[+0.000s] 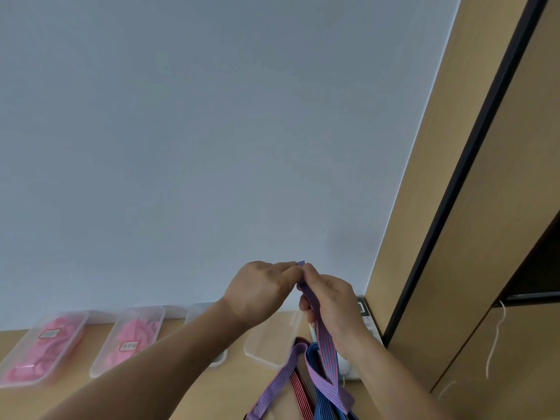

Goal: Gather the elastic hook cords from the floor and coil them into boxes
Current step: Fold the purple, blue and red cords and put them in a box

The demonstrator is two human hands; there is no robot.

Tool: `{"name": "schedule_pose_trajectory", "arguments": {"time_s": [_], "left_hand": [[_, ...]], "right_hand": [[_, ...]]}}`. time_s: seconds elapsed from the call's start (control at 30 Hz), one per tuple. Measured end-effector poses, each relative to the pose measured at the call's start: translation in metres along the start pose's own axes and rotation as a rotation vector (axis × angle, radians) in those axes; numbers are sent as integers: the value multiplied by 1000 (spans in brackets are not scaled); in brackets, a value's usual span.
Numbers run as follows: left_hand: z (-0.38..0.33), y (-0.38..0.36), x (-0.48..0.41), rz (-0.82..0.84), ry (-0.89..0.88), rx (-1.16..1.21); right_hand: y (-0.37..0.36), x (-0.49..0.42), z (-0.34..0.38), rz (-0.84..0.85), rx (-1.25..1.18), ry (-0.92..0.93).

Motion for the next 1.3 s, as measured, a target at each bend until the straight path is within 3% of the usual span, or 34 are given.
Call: {"name": "schedule_pose_trajectory", "arguments": {"time_s": [0.23,0.37,0.47,0.53,0.83,1.13,1.3], "left_hand": [[2,-6,2,5,36,52],[36,-16,15,-29,505,431],[55,-31,28,-98,942,969],[54,-40,27,-69,1091,1242],[49,-36,17,-88,972,1424],[58,-1,4,-222,755,918],[45,19,1,-183,473,470]], "right_hand": [[1,-1,-4,-23,93,75],[4,-3,-9,-93,89,102],[2,-4,-10,-104,38,134],[-1,-4,-11,-104,29,150],[-4,-4,-12,-115,40,107],[-14,-2,-8,52,-58,24],[-13,0,5,75,-93,20]]}}
Point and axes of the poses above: each hand's wrist, its own x-axis away from the middle knuckle, its own y-axis out of the back of the hand, z = x × y, the point moved 8 cm from there along -x, towards the middle knuckle, and after that the axes turned 13 degrees about x, right-handed, at the moved point
